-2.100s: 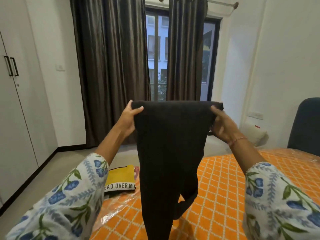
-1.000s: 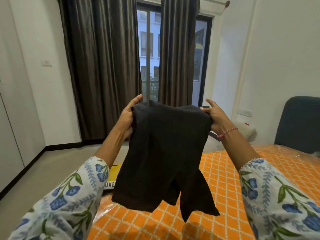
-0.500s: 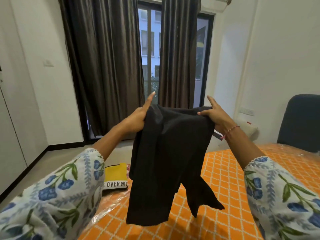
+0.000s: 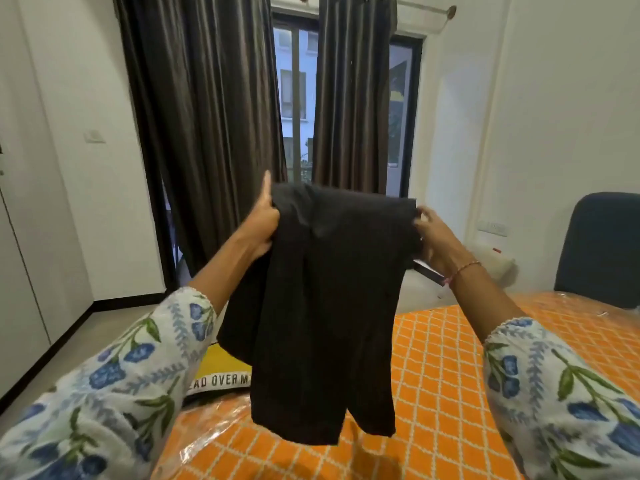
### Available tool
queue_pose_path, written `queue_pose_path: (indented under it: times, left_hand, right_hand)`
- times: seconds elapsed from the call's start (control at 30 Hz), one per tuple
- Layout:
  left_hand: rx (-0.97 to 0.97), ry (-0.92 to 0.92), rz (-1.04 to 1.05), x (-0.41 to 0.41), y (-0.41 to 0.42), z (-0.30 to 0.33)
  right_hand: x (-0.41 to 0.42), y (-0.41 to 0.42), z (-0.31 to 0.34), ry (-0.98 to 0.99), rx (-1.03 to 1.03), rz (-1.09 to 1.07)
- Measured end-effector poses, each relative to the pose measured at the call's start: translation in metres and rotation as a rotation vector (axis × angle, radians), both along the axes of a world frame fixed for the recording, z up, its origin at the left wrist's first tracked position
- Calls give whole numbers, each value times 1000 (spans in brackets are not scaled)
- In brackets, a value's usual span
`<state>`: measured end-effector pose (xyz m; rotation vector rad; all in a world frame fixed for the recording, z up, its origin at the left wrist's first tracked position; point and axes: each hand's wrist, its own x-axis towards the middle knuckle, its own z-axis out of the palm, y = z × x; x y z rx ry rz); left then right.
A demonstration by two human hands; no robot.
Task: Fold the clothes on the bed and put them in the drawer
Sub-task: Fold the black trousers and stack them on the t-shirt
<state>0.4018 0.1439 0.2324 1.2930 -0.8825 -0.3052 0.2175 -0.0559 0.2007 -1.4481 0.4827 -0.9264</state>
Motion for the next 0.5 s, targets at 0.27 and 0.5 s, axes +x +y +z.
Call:
queue_pose_path:
  times: [0.27, 0.5]
  left_hand:
    - [-13, 131, -90, 3, -10, -30]
    - [-101, 206, -101, -1, -17, -37]
  right_hand:
    - [6, 7, -25, 135, -140, -351]
    - [23, 42, -61, -122, 362, -149]
